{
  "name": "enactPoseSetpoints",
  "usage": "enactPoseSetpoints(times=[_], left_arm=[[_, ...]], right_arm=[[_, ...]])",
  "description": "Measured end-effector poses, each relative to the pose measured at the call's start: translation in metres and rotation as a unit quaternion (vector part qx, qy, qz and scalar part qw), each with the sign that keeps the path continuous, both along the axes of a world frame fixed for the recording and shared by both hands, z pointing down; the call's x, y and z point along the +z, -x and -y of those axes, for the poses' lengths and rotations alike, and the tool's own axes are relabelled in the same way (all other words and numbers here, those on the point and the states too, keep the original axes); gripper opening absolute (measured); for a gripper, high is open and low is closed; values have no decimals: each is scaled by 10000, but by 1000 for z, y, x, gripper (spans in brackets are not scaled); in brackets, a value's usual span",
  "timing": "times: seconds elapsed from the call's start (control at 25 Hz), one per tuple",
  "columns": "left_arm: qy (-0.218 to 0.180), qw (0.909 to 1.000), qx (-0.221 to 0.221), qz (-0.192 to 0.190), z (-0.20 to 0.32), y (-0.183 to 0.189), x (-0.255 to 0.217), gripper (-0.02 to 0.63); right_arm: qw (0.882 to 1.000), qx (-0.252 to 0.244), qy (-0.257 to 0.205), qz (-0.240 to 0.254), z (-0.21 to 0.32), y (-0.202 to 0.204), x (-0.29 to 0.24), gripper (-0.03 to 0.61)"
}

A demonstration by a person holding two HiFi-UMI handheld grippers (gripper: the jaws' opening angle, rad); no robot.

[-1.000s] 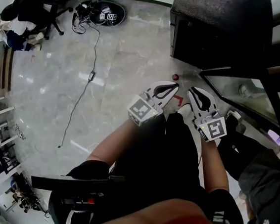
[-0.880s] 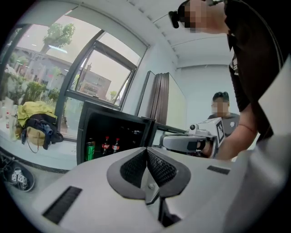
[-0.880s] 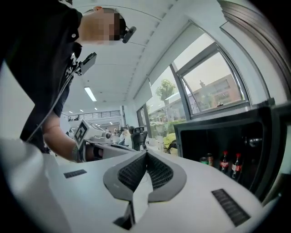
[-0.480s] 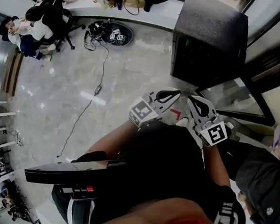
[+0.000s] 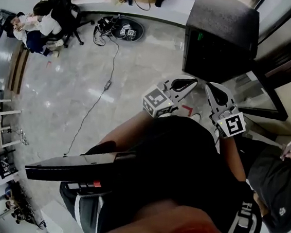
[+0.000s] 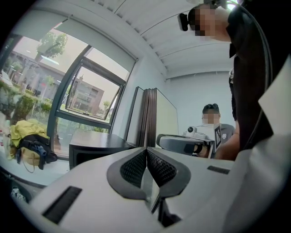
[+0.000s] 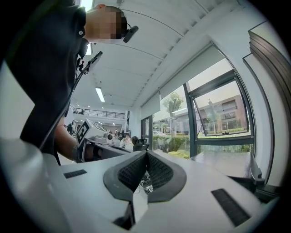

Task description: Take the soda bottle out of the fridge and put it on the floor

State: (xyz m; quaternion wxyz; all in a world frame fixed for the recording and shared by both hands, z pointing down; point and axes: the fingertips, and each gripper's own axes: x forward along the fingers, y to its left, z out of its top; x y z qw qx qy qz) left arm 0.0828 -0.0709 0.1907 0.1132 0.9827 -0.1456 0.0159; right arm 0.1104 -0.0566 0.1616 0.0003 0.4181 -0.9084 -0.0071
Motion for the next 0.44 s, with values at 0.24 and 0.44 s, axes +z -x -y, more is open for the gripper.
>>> enactPoseSetpoints(times=[0.24,0.44], left_arm=[[-216,9997,-2,61,16,-1,-3,6],[-551,9984,-75,84,35,-5,-17,5]], right_arm=[[10000,26,20,44,13,-3,2,12],[9996,-5,-253,107,31,0,-12,12]])
